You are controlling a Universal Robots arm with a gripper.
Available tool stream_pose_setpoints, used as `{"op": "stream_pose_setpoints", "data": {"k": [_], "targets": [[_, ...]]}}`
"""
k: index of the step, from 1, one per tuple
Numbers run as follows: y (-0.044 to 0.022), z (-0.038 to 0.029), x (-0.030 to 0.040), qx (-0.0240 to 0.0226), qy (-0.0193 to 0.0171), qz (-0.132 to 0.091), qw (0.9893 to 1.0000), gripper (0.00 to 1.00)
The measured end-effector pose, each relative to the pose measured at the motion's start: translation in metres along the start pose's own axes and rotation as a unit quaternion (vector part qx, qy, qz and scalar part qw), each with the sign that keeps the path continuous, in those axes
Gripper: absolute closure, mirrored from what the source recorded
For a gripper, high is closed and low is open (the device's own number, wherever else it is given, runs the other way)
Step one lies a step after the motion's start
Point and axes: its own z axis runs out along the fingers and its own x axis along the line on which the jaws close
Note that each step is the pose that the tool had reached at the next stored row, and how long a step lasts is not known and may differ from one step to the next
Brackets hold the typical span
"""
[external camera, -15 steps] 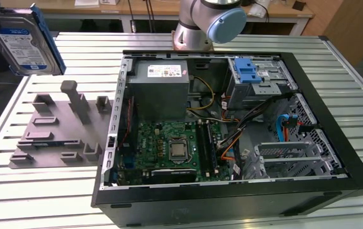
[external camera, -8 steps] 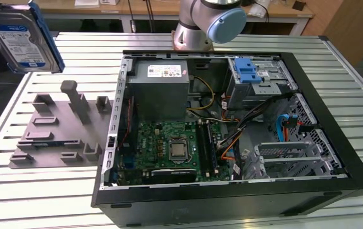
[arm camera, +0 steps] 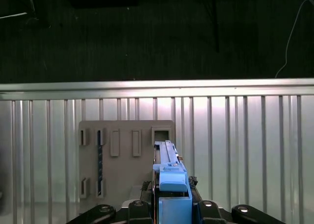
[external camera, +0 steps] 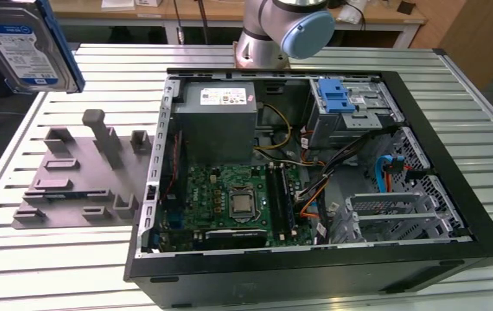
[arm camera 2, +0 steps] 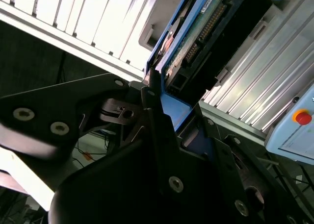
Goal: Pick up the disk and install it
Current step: 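Pick up the disk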
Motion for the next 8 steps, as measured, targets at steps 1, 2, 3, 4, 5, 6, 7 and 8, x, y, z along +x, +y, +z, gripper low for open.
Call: {"op": "stream_pose_setpoints", "data": {"k": [1,2,3,4,5,6,7,8], "targets": [[0.0,-0.0009,0.0,0.0,0.0,0.0,1.0,0.64],[0.0,-0.0018,0.0,0.0,0.0,0.0,1.0,0.64],[0.0,-0.0029,0.0,0.0,0.0,0.0,1.0,0.64],[0.0,-0.0041,0.0,0.0,0.0,0.0,1.0,0.64],[0.0,-0.0054,0.0,0.0,0.0,0.0,1.0,0.64],[0.0,-0.0069,0.0,0.0,0.0,0.0,1.0,0.64],[0.0,-0.0085,0.0,0.0,0.0,0.0,1.0,0.64],[-0.0001,-0.0101,0.0,0.0,0.0,0.0,1.0,0.64]]}}
